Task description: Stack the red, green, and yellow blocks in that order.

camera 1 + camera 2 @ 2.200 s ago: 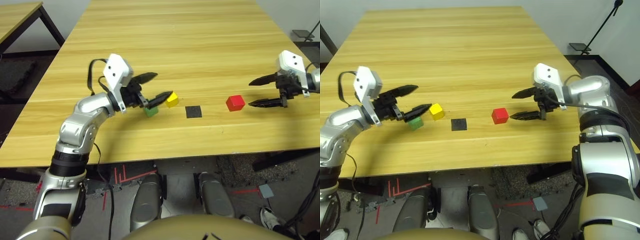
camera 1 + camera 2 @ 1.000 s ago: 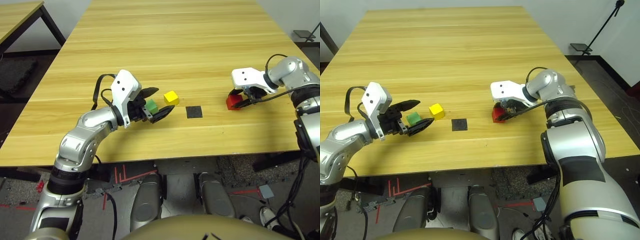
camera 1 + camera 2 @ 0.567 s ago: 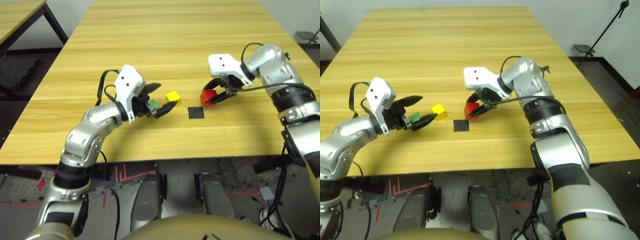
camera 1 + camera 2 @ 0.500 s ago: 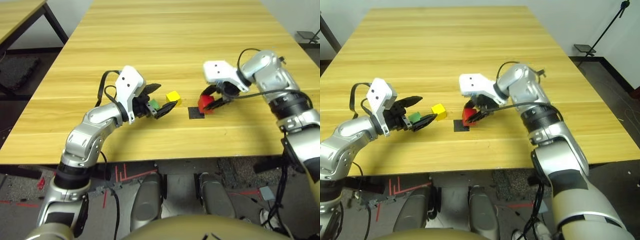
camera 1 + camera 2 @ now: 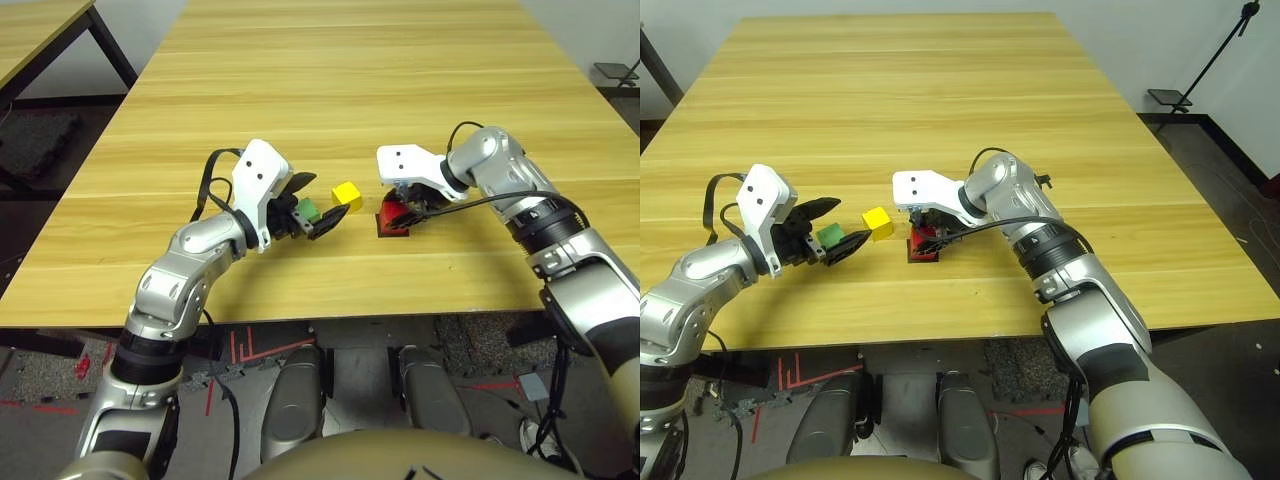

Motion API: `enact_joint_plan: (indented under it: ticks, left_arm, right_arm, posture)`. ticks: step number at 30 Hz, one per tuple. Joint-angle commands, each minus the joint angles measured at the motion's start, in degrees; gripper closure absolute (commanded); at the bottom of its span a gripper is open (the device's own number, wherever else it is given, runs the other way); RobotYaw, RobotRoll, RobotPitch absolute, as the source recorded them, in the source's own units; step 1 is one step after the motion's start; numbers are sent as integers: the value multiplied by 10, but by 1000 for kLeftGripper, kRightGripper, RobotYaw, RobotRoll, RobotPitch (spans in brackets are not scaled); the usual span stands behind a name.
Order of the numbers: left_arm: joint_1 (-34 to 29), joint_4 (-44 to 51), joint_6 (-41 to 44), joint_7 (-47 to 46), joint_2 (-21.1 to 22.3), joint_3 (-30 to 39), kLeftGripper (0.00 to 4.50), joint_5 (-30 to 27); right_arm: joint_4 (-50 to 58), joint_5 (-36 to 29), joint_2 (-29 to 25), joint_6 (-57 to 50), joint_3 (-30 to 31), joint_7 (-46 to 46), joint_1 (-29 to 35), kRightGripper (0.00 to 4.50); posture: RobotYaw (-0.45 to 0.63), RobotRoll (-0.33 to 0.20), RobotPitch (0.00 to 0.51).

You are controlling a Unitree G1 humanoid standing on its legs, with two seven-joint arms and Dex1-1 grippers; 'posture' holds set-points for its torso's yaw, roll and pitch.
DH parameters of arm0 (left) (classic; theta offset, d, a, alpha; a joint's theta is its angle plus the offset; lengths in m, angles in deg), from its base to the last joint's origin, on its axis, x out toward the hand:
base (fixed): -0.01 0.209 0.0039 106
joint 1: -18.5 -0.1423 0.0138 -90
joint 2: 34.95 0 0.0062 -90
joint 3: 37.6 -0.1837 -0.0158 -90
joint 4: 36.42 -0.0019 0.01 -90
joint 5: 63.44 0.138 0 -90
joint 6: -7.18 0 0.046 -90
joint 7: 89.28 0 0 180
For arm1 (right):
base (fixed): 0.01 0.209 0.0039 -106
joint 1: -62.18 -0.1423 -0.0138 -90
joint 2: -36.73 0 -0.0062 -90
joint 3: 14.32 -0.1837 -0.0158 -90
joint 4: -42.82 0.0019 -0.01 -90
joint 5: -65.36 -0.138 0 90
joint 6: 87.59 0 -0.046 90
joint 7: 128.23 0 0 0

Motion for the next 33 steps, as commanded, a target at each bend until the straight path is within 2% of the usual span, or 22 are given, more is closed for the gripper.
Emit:
enact_joint_plan:
  ticks: [1,13,33]
  left_arm:
    - [-10,6,5,-1,2,1,0,5]
    - [-6,-6,2,0,5,7,0,7]
    - [2,-19,6,8,1,6,0,7]
  right_arm:
    - [-5,2,-2,-2,8,3,1,2437]
    - [43,-9,-10,-56,8,34,20,2437]
    - [-11,10,-23,-7,14,16,22,2437]
  posture:
    - [500,-265,103]
    - [494,-255,100]
    - [464,-241,115]
